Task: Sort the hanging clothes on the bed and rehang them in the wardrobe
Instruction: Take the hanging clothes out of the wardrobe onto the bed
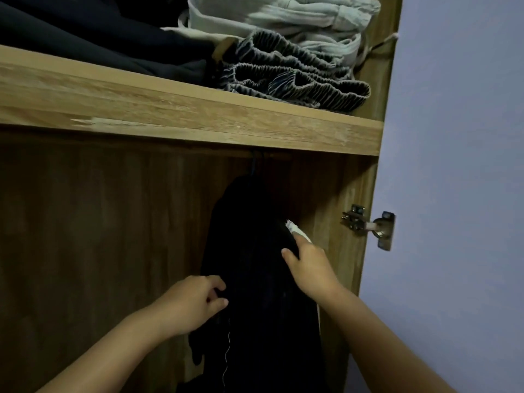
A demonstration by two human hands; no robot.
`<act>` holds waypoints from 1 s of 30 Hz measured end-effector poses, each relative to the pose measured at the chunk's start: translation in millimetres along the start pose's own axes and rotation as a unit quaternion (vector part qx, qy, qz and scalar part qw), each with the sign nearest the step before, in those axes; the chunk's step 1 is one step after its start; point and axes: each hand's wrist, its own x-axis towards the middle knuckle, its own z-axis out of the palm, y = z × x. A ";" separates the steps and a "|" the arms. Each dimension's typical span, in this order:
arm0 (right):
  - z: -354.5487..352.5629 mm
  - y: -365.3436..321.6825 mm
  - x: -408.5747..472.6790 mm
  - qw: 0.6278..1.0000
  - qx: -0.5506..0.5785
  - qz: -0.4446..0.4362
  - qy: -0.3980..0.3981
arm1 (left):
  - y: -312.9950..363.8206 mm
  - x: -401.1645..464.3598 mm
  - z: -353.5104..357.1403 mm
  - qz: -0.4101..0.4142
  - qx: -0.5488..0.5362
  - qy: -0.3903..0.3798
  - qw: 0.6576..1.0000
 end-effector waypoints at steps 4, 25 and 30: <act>16.9 -8.9 30.2 0.993 0.106 0.047 -0.026 | -25.8 24.7 -14.3 0.025 -0.015 0.000 1.000; 29.9 -51.7 53.3 0.852 0.516 0.043 -0.074 | -85.6 59.3 -42.6 0.091 -0.059 0.128 0.986; 17.0 -40.8 14.0 0.860 0.491 0.011 -0.138 | -80.3 61.4 -47.6 0.081 -0.055 0.212 0.972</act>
